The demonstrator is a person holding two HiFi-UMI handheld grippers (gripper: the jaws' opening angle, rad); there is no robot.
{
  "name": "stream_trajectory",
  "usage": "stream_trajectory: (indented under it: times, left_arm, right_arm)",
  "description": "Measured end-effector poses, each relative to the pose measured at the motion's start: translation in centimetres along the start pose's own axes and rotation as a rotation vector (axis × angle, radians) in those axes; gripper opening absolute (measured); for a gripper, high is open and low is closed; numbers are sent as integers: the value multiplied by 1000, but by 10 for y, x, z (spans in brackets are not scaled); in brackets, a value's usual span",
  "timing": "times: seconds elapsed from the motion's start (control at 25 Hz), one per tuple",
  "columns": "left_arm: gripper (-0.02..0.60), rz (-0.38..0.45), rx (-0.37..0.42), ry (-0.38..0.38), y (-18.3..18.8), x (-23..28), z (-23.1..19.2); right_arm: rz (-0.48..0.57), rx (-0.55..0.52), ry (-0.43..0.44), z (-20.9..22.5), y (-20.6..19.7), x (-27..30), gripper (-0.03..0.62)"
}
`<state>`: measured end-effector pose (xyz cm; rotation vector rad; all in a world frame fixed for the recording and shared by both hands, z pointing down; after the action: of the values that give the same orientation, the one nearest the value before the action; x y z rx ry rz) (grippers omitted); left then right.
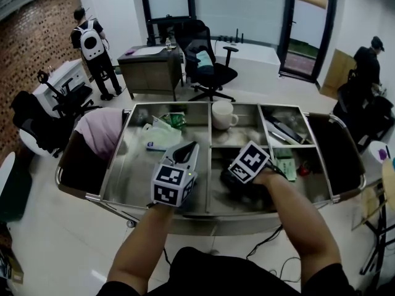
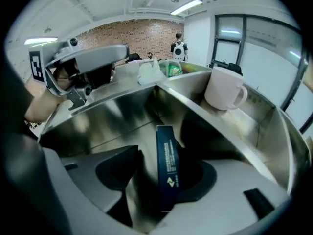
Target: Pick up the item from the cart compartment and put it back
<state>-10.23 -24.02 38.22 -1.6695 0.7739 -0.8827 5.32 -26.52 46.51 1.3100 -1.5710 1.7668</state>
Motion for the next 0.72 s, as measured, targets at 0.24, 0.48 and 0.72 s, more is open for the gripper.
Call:
stream_trajectory:
  times: [0.24,0.48,0.72]
  left_arm:
    - [0,7,23,-2,1,-2,2]
    - [0,4,35,1,-1,-1,1]
    - [0,28,47,15,3,-5,3]
  right_arm:
    - [8,-9,-66,3,0,-6,98]
    - [49,6,-80,2,2,-17,98]
    - [232,91,-120,-2,15,-47,98]
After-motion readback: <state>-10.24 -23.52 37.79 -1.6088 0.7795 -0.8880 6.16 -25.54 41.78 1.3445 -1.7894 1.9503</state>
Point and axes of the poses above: the fingertips, and each gripper's own axes: x forward along the fingers, z to its right, y out of its top, the point moved 7 cm from there along -x, backward along the fingers, and after that the axes turned 14 degrees about -x, right-handed, at the moved point
